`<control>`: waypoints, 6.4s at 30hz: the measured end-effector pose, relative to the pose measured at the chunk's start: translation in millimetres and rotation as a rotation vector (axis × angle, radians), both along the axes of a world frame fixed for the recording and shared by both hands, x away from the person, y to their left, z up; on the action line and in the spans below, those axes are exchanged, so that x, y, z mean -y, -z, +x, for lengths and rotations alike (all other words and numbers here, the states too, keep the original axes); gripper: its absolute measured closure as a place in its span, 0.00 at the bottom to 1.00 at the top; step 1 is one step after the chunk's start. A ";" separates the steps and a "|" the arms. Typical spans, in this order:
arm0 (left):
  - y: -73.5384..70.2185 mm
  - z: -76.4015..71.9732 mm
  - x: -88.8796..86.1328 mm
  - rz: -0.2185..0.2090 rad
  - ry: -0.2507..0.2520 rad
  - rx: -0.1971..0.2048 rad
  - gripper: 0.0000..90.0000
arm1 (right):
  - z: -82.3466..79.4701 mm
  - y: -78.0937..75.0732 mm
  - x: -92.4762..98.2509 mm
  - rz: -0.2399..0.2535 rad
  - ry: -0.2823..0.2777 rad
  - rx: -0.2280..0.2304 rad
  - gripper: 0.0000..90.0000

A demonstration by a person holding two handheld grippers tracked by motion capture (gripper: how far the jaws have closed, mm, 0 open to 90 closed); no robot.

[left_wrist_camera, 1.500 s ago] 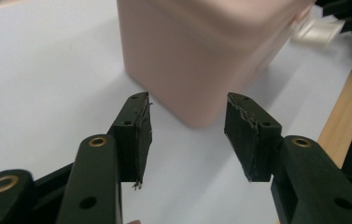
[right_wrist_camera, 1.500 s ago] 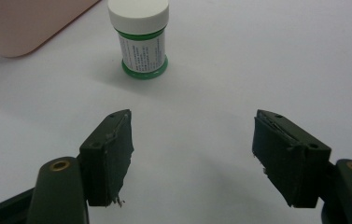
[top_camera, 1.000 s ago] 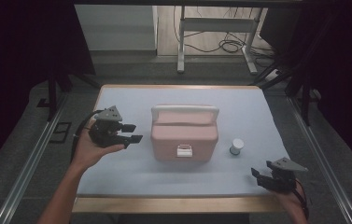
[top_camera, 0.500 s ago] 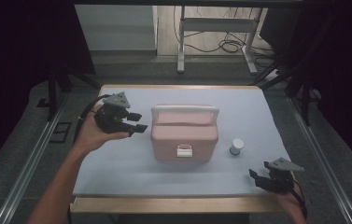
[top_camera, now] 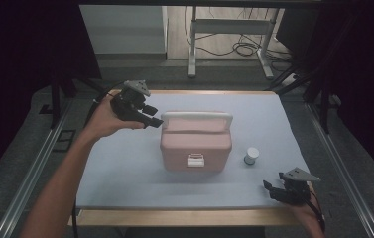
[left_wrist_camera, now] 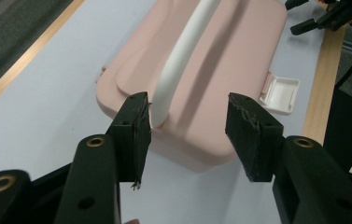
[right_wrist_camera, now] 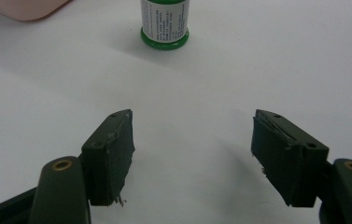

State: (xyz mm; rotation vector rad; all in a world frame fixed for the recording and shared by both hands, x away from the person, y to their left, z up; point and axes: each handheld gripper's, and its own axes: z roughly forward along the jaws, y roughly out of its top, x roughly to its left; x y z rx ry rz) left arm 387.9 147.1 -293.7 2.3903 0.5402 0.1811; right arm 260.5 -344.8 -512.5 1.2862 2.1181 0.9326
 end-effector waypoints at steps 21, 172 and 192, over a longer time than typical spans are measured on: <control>-13.1 42.7 54.7 0.136 0.115 -0.022 0.51 | 0.5 2.5 -3.2 -0.012 -0.009 -0.015 0.34; -18.4 81.1 81.8 0.193 0.218 0.072 0.70 | 82.4 -132.2 -161.5 -0.046 -0.416 0.194 1.00; -15.5 93.5 78.6 0.177 0.176 0.075 0.67 | 94.0 -144.6 -162.6 -0.049 -0.413 0.187 1.00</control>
